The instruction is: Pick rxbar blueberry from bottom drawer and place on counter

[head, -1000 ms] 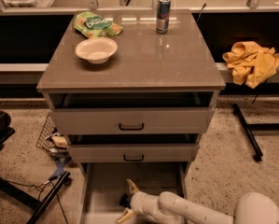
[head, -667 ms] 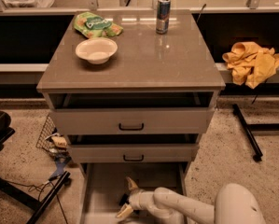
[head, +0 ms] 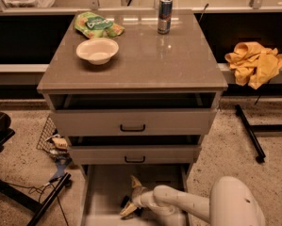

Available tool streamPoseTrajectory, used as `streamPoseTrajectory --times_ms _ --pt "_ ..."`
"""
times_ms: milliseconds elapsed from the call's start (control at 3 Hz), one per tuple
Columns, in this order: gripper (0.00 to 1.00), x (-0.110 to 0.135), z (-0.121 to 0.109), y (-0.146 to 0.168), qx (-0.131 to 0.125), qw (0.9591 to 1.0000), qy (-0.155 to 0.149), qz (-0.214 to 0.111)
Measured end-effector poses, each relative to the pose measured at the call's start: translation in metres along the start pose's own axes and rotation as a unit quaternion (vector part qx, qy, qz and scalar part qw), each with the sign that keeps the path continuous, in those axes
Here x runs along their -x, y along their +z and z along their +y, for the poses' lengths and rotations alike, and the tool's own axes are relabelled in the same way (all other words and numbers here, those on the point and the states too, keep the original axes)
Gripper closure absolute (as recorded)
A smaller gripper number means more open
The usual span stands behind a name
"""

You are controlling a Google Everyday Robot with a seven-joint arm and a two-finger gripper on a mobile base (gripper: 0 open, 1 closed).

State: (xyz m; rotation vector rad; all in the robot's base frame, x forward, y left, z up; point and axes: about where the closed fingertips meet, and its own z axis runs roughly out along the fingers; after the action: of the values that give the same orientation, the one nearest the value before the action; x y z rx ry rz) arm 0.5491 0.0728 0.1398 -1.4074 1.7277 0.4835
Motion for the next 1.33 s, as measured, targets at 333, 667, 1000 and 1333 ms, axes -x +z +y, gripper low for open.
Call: streamPoseTrajectory --times_ms 333,667,1000,1333 --pt "0.0 -0.02 0.013 -0.002 0.018 0.9996 0.009 0.02" --pt "0.0 -0.041 0.027 -0.006 0.036 0.9982 0.015 0.046" --pt "0.15 -0.042 0.029 -0.005 0.037 0.9981 0.015 0.047" --pt "0.39 -0.041 0.03 -0.004 0.038 0.9981 0.015 0.046"
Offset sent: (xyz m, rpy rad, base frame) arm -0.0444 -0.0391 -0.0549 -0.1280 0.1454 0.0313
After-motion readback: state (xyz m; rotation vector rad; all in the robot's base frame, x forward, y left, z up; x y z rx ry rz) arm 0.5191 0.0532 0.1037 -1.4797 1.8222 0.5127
